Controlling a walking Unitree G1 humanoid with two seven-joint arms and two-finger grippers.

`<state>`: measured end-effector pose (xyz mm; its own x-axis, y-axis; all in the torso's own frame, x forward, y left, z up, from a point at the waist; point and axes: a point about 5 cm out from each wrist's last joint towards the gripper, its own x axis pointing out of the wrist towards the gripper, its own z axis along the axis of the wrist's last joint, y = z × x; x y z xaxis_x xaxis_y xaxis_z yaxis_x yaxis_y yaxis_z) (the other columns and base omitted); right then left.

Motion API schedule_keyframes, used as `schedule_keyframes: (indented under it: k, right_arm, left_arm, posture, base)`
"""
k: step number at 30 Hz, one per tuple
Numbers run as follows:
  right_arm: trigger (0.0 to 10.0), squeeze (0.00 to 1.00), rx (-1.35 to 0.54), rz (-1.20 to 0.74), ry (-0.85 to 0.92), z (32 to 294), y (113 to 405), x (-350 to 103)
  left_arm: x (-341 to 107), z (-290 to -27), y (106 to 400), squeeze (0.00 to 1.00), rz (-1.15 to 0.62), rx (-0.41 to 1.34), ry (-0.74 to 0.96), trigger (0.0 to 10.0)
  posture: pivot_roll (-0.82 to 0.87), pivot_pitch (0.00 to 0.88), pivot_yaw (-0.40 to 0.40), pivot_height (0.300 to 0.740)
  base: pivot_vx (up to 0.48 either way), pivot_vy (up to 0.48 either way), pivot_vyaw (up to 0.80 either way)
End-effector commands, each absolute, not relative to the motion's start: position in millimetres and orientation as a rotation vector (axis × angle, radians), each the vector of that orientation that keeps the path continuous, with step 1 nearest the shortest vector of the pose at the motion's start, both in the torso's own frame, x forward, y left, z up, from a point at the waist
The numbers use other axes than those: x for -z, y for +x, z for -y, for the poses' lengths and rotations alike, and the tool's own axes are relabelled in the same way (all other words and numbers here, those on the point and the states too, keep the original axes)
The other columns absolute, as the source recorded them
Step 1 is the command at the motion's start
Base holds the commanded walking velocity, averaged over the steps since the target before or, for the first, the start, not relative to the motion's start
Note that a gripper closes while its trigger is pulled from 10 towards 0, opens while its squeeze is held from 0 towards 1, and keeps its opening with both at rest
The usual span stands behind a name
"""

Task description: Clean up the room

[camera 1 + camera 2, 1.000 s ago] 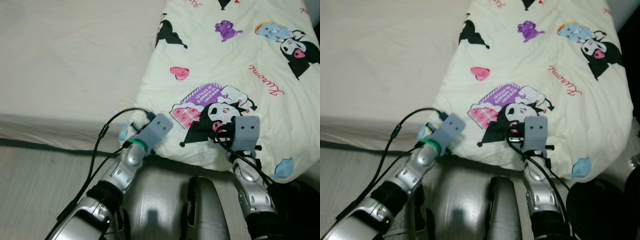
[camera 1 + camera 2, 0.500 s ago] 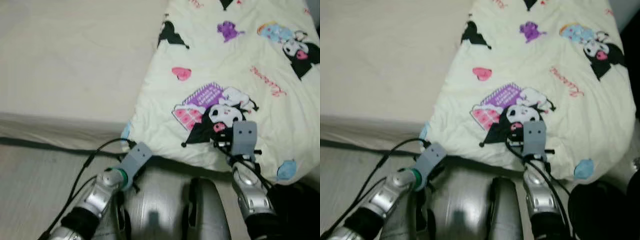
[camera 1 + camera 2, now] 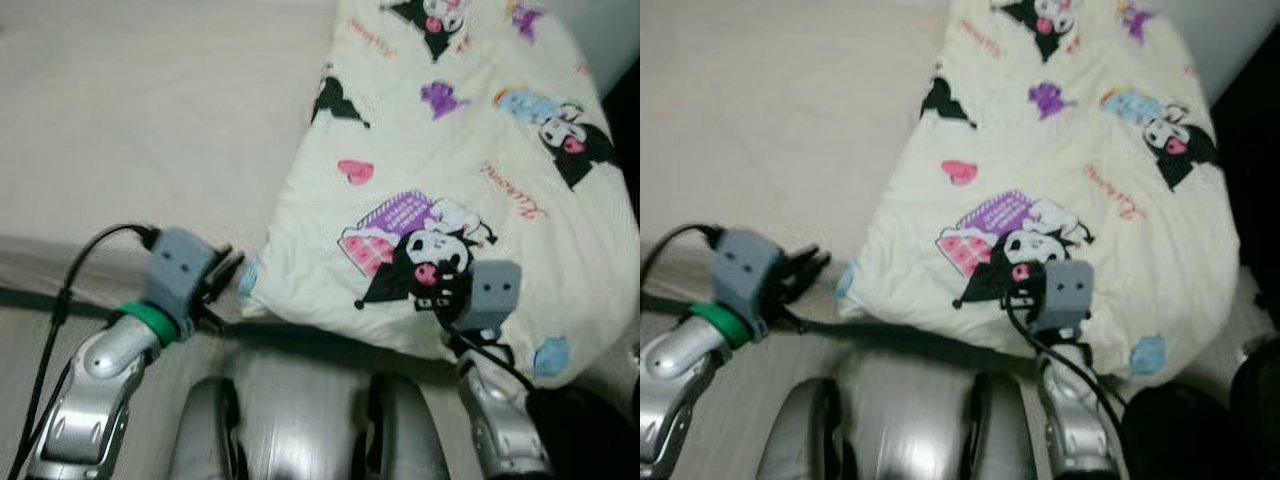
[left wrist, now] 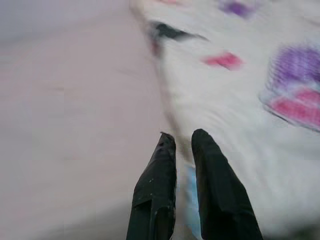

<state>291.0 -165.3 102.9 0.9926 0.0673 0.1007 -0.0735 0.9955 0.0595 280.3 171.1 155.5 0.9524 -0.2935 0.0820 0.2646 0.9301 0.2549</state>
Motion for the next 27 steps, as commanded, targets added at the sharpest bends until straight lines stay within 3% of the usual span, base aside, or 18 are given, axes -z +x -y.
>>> schedule_keyframes:
  k: [1, 5, 6, 7, 8, 10, 11, 13, 27]
  right_arm:
    - [10.0, 0.00, -0.113, 0.070, 0.122, 158, 292, -98]
    - [10.0, 0.00, -0.162, 0.078, 0.106, 144, 297, -99]
    - [8.8, 0.00, -0.165, 0.080, 0.099, 141, 298, -99]
    - [8.8, 0.00, -0.165, 0.080, 0.097, 140, 299, -99]
    - [8.0, 0.00, -0.166, 0.081, 0.104, 138, 299, -100]
    - [8.0, 0.00, -0.166, 0.082, 0.109, 138, 299, -100]
    - [9.7, 0.00, -0.177, 0.081, 0.111, 135, 299, -101]
    - [10.0, 0.00, -0.185, 0.076, 0.114, 133, 298, -100]
    - [10.0, 0.00, -0.210, 0.067, 0.133, 130, 299, -98]
  left_arm:
    - [-141, -173, 285, 0.00, 0.103, 0.181, 0.268, 10.0]
    - [-136, -174, 295, 0.00, 0.086, 0.057, 0.241, 10.0]
    - [-136, -174, 298, 0.00, 0.087, 0.034, 0.230, 10.0]
    - [-137, -174, 299, 0.00, 0.087, 0.025, 0.223, 10.0]
    - [-138, -174, 298, 0.00, 0.089, 0.029, 0.225, 10.0]
    - [-139, -174, 298, 0.00, 0.089, 0.033, 0.228, 10.0]
    - [-139, -173, 297, 0.00, 0.084, 0.042, 0.226, 10.0]
    - [-139, -171, 296, 0.00, 0.082, 0.054, 0.223, 10.0]
    - [-136, -154, 301, 0.00, 0.120, 0.066, 0.212, 10.0]
  posture:
    - [0.03, 0.051, -0.020, 0.596]
    - [0.04, 0.035, -0.042, 0.601]
    - [0.04, 0.034, -0.046, 0.606]
    - [0.04, 0.034, -0.046, 0.611]
    - [0.04, 0.035, -0.051, 0.616]
    - [0.04, 0.035, -0.051, 0.621]
    - [0.04, 0.033, -0.046, 0.626]
    - [0.04, 0.033, -0.044, 0.631]
    - [0.05, 0.030, -0.037, 0.681]
  base:
    - [0.000, 0.000, 0.00]
    - [0.000, 0.000, 0.00]
    - [0.000, 0.000, 0.00]
    - [0.000, 0.000, 0.00]
    - [0.000, 0.000, 0.00]
    - [0.000, 0.000, 0.00]
    - [0.000, 0.000, 0.00]
    - [0.000, 0.000, 0.00]
    - [0.000, 0.000, 0.00]
